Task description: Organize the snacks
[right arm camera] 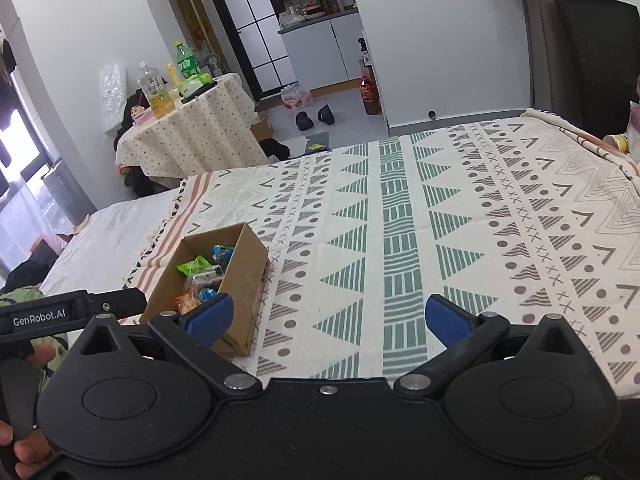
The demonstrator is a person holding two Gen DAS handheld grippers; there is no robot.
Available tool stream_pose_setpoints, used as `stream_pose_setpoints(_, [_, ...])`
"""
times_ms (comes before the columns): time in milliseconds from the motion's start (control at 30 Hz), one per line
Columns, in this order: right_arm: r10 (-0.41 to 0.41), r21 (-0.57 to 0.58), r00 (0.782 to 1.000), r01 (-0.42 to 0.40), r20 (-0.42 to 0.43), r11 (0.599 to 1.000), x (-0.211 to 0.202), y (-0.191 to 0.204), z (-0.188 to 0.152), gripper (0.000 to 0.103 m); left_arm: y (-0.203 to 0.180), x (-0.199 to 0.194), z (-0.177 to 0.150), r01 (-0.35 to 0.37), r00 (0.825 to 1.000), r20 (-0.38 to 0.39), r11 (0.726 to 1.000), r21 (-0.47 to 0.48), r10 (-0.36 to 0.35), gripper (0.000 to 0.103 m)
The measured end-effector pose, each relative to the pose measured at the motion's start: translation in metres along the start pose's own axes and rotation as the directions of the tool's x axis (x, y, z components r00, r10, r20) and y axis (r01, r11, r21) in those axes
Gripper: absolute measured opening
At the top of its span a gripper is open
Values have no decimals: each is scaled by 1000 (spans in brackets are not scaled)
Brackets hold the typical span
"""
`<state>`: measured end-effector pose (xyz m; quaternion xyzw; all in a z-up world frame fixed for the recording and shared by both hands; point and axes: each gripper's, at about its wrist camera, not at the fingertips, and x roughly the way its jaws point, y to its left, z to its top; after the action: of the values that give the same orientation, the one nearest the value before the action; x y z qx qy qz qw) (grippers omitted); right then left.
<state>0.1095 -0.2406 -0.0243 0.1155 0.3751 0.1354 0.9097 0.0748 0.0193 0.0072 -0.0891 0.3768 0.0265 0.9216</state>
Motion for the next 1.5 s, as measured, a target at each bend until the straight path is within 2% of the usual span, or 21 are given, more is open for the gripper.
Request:
stream_pose_setpoints(667, [0,-68,1000,0,2,998,-49,15,-18,103,-7,-50,-23,34,999,11,992,119,-36,103])
stream_pose_setpoints(1000, [-31,-108,999,35,36,994,-65,23,-22,103,-5,-65,-31,45,999,23,991,126,-48,103])
stream_pose_setpoints(1500, [-29,-131,999,33,38,991,-72,29,-29,103,1,-73,-37,43,999,26,989,140,-47,103])
